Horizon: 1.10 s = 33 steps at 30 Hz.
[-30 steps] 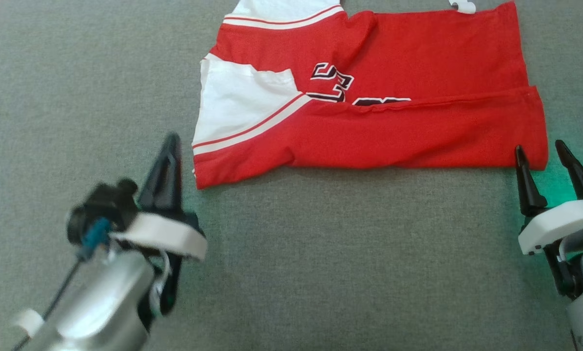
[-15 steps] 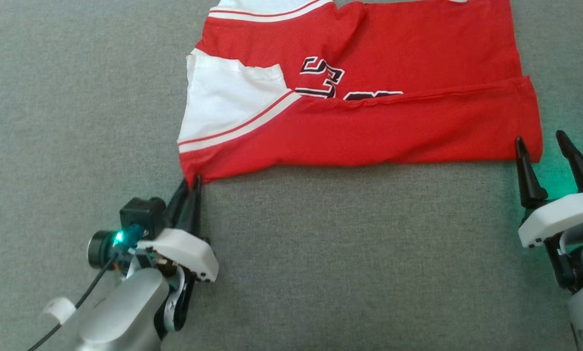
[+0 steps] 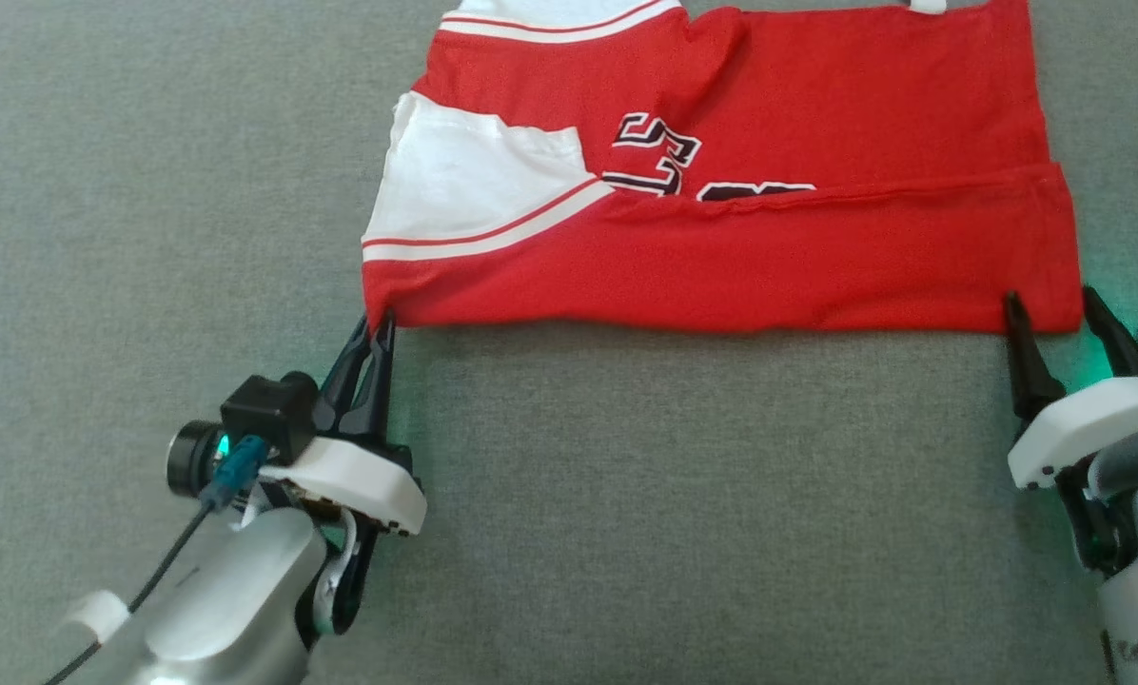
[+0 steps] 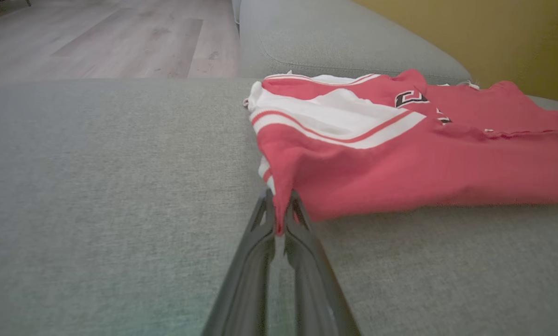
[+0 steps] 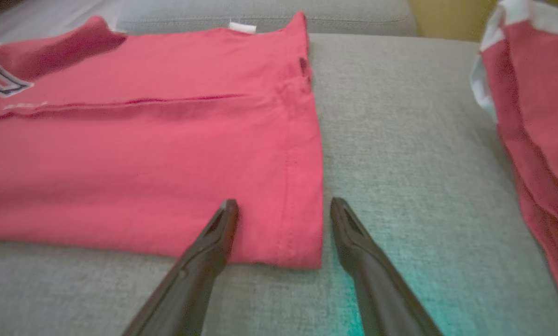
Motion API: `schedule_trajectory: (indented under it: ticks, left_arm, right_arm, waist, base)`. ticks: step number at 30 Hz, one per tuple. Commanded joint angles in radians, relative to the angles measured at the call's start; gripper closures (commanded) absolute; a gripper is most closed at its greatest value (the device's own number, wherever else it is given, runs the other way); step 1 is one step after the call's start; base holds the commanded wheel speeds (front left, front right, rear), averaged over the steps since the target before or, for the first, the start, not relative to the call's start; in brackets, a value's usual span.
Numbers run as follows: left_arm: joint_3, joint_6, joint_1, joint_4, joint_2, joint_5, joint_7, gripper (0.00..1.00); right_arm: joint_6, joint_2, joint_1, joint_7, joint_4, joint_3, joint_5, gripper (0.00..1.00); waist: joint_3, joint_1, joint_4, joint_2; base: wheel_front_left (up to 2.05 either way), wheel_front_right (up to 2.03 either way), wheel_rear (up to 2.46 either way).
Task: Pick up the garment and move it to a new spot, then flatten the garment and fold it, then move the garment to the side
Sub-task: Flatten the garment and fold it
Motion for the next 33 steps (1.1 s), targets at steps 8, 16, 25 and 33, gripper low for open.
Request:
schedule_trajectory:
  ticks: [8, 16, 25, 33]
  left_arm:
    - [0.049, 0.034, 0.003, -0.089, 0.074, 0.011, -0.003, 1.00]
    - [0.036, 0.063, 0.077, -0.165, 0.118, 0.009, 0.012, 1.00]
    - [0.001, 0.139, 0.263, -0.334, 0.187, 0.003, 0.029, 1.00]
    - [-0.038, 0.213, 0.419, -0.473, 0.219, -0.014, 0.052, 1.00]
  right_arm:
    - [0.007, 0.017, -0.024, 0.213, -0.006, 0.002, -0.007, 0.29]
    - [0.007, -0.052, 0.047, 0.380, -0.112, 0.063, 0.084, 1.00]
    - [0.007, -0.184, 0.300, 0.445, -0.377, 0.045, 0.195, 1.00]
    - [0.007, -0.198, 0.428, 0.447, -0.484, -0.007, 0.202, 1.00]
  waist:
    - [-0.017, -0.0001, 0.011, 0.0000]
    - [-0.062, -0.0001, -0.003, 0.0000]
    - [-0.099, -0.0001, -0.021, 0.0000]
    - [-0.118, -0.0001, -0.032, 0.0000]
  base:
    - [0.00, 0.00, 0.00]
    - [0.00, 0.00, 0.00]
    - [0.00, 0.00, 0.00]
    - [0.00, 0.00, 0.00]
